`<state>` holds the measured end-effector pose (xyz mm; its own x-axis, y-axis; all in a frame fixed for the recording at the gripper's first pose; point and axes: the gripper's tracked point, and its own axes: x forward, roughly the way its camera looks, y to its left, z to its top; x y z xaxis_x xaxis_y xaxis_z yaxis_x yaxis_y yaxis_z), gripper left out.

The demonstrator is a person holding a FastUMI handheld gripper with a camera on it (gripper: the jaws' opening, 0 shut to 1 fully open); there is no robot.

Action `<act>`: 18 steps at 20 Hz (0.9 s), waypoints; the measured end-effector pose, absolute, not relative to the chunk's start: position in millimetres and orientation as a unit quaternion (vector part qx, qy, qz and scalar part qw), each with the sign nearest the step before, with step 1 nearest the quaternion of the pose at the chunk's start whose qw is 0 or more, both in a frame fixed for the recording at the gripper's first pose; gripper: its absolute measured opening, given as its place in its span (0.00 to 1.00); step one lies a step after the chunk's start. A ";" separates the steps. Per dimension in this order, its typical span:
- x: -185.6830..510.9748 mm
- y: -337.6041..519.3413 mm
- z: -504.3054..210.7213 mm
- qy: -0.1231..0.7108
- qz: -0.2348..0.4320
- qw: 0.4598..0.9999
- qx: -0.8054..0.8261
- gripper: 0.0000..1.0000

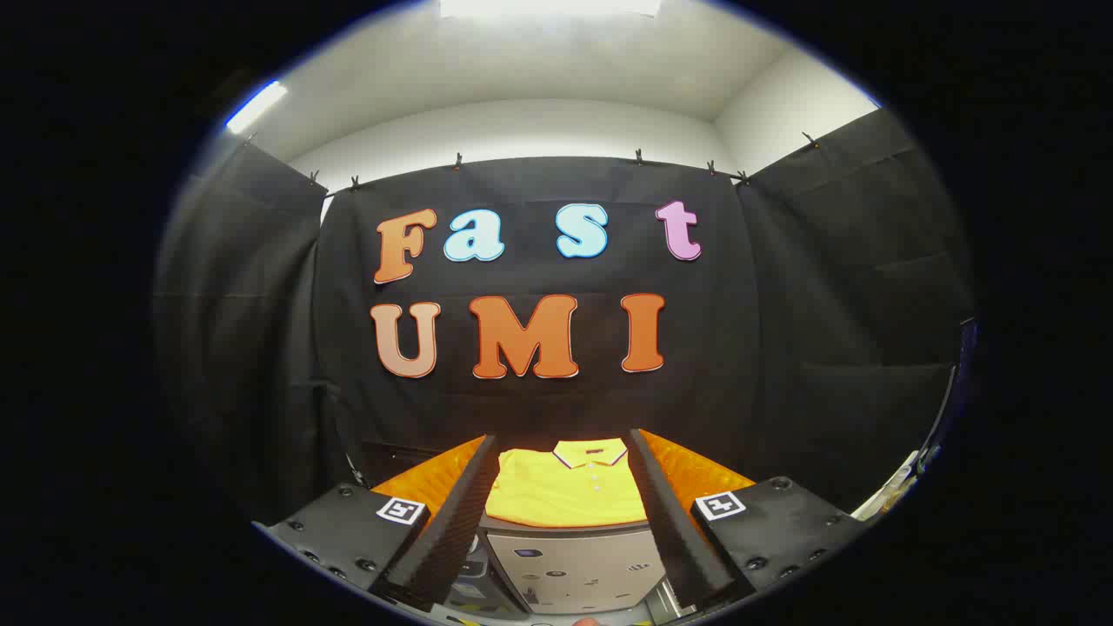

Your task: Put the clothes into the washing machine and then close the washing machine lid.

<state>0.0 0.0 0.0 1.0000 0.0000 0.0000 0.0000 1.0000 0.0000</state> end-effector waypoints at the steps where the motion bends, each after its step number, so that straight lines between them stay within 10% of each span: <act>1: 2.3 -1.0 -1.3 0.001 0.001 1.000 -0.002 0.97; 18: 26.1 -2.4 -2.8 0.012 0.013 1.000 -0.013 0.97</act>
